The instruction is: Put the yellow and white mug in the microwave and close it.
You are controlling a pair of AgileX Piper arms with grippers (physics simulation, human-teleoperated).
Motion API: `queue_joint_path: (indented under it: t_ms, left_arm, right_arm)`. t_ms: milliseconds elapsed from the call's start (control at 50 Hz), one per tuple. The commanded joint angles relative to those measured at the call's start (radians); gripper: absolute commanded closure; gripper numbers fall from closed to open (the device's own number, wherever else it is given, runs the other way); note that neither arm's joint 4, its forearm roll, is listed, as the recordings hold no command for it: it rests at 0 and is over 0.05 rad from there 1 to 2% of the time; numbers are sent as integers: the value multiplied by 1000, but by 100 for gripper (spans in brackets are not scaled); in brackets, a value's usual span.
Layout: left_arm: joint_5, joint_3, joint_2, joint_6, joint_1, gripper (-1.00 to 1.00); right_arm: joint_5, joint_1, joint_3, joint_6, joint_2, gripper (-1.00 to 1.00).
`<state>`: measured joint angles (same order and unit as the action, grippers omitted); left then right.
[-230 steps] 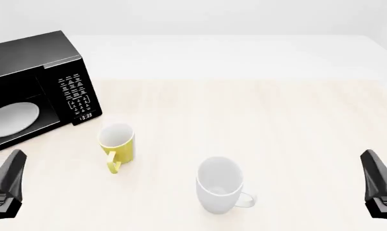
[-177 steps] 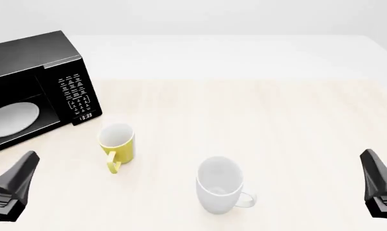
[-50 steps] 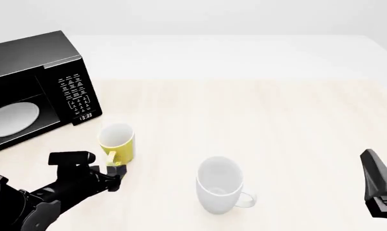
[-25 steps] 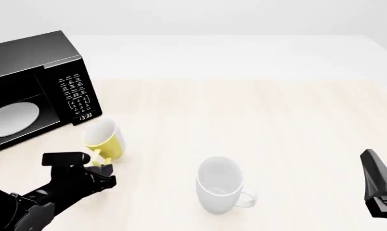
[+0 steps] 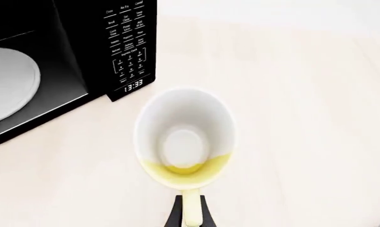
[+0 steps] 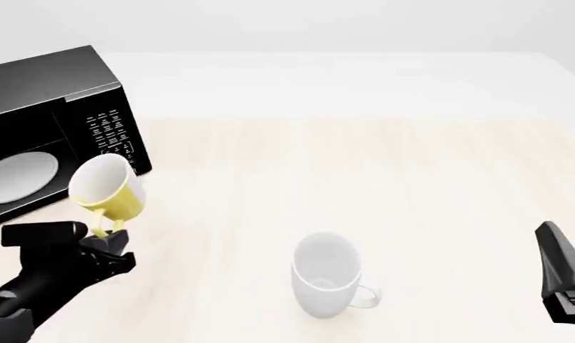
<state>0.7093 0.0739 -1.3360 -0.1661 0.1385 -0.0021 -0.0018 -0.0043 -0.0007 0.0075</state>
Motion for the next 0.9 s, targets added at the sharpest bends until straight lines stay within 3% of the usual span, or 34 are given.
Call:
queue_joint_path:
  t_ms: [20,540,900]
  left_arm:
    - [-29,-27,108,28,-75,100]
    - [-90,-57,259,2,-296,100]
    - [-3,-20,137,33,-426,100]
  right_arm:
    - [0,0,0,0,0,-100]
    - [0,-3,0,-1,0,-100]
    - [0,-3,0,0,0,-100]
